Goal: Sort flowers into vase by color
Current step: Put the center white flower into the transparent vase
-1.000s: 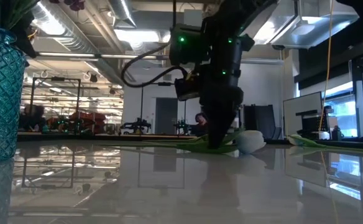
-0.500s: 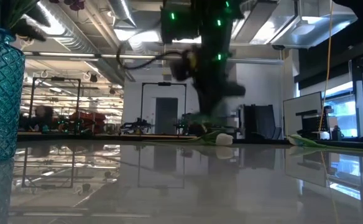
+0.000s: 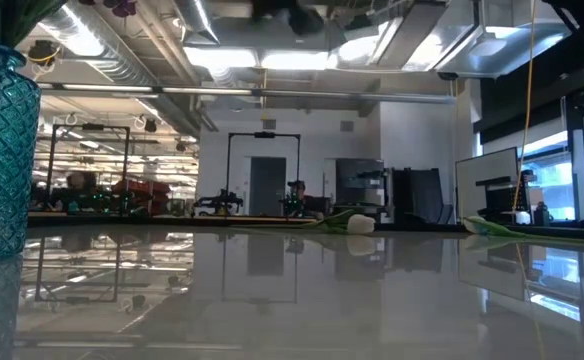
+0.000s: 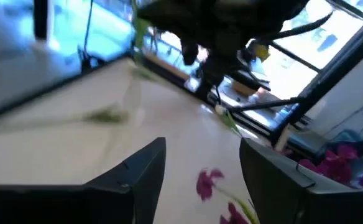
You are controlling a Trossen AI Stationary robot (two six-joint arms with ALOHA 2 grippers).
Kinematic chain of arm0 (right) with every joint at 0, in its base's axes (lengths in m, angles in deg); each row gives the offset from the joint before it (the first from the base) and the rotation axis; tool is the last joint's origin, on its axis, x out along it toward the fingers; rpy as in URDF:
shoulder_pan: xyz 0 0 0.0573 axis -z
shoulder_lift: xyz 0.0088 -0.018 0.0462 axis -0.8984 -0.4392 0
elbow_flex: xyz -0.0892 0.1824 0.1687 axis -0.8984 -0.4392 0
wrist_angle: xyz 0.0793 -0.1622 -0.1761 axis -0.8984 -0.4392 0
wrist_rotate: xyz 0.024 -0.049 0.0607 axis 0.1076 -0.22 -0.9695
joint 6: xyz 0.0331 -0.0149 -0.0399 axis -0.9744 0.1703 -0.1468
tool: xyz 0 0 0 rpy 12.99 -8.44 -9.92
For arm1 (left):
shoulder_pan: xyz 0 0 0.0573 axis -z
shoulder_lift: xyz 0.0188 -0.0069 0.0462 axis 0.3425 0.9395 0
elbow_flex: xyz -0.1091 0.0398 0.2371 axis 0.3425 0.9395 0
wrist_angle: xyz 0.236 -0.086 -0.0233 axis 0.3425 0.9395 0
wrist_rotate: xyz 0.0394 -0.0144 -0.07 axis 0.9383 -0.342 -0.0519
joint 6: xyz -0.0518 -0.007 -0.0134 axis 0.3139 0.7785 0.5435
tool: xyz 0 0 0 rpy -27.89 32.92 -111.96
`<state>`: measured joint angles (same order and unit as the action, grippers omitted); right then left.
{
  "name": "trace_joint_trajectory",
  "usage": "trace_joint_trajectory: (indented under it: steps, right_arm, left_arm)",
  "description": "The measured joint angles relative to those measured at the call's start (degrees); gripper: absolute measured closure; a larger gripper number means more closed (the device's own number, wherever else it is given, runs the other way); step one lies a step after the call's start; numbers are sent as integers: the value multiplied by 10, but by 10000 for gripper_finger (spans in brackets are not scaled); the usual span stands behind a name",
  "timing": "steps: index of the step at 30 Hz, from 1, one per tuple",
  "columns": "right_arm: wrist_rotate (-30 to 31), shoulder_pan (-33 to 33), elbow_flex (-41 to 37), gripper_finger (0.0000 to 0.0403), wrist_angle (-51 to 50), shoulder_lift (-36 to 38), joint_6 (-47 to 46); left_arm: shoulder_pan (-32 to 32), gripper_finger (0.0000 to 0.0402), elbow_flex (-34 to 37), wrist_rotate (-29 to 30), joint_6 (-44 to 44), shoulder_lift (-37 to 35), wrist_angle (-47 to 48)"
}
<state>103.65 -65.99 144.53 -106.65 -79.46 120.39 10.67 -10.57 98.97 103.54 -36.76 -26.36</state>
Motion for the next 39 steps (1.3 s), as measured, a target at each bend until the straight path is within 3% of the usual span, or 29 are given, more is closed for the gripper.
trace_joint_trajectory:
  steps: [2, 4, 7, 11, 18, 29, 39]
  right_arm:
    - [-30, -8, 8, 399, 45, -1, 57]
    - [-59, -13, 12, 399, 61, -2, 68]
    - [-96, -13, 14, 398, 85, -5, 91]
    - [-168, -13, 14, 400, 127, -25, 97]
    - [-277, -14, 13, 398, 194, -52, 131]
    - [-318, -13, 13, 398, 210, -58, 139]
    - [-322, -13, 13, 395, 195, -58, 140]
  left_arm:
    - [0, 201, 0, 56, -17, 9, -10]
    - [-1, 201, 0, 76, -25, 22, -12]
    - [0, 202, 0, 54, -21, 40, -30]
    - [-16, 202, 0, 67, 70, 79, -61]
    - [-64, 202, 0, 49, 151, 143, -63]
    - [-119, 208, 0, 6, 186, 188, -74]
    - [-161, 320, 0, -79, 205, 186, -81]
